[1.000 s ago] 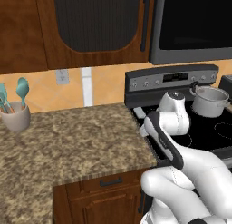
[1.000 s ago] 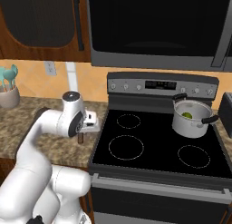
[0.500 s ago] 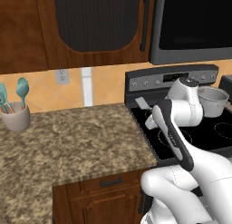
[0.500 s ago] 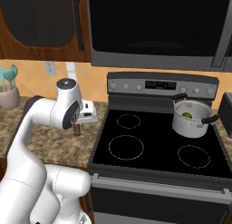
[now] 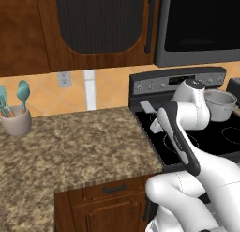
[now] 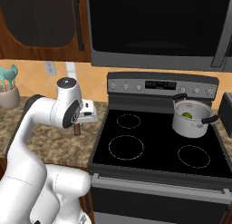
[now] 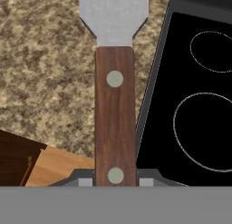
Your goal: Put the lime and garlic in the pot. Retrieve the spatula and lightly stir the vegetables in the pot.
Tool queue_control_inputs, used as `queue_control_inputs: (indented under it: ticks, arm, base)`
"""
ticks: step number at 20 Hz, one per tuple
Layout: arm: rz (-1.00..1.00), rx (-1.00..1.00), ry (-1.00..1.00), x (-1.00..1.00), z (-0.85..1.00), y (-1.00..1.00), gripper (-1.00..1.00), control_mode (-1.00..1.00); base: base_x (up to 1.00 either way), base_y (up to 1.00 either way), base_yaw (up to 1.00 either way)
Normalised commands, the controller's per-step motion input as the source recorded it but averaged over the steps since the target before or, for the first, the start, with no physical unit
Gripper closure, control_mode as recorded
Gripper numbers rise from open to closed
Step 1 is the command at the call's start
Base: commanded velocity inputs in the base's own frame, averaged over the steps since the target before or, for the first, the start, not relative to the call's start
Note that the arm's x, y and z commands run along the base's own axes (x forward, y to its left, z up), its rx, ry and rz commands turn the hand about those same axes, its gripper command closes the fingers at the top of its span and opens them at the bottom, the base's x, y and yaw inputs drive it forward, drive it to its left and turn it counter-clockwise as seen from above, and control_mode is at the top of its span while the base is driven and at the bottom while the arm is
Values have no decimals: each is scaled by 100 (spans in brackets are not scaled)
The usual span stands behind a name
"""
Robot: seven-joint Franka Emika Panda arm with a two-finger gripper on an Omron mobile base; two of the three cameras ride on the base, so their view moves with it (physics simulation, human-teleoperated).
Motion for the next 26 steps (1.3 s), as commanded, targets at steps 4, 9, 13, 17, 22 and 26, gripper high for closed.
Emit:
queue_control_inputs:
  ticks: [4, 9, 13, 17, 22, 26]
  arm:
    - [0, 0, 0, 0, 0, 0, 100, 100]
    - [0, 0, 0, 0, 0, 0, 100, 100]
    - [0, 0, 0, 0, 0, 0, 100, 100]
    - [0, 0, 0, 0, 0, 0, 100, 100]
    - [0, 0, 0, 0, 0, 0, 100, 100]
    - [0, 0, 0, 0, 0, 0, 100, 100]
  base:
    - [0, 0, 0]
    - [0, -53, 1]
    - [5, -87, 1]
    - [10, -83, 3]
    - [43, -61, 5]
    - [35, -65, 5]
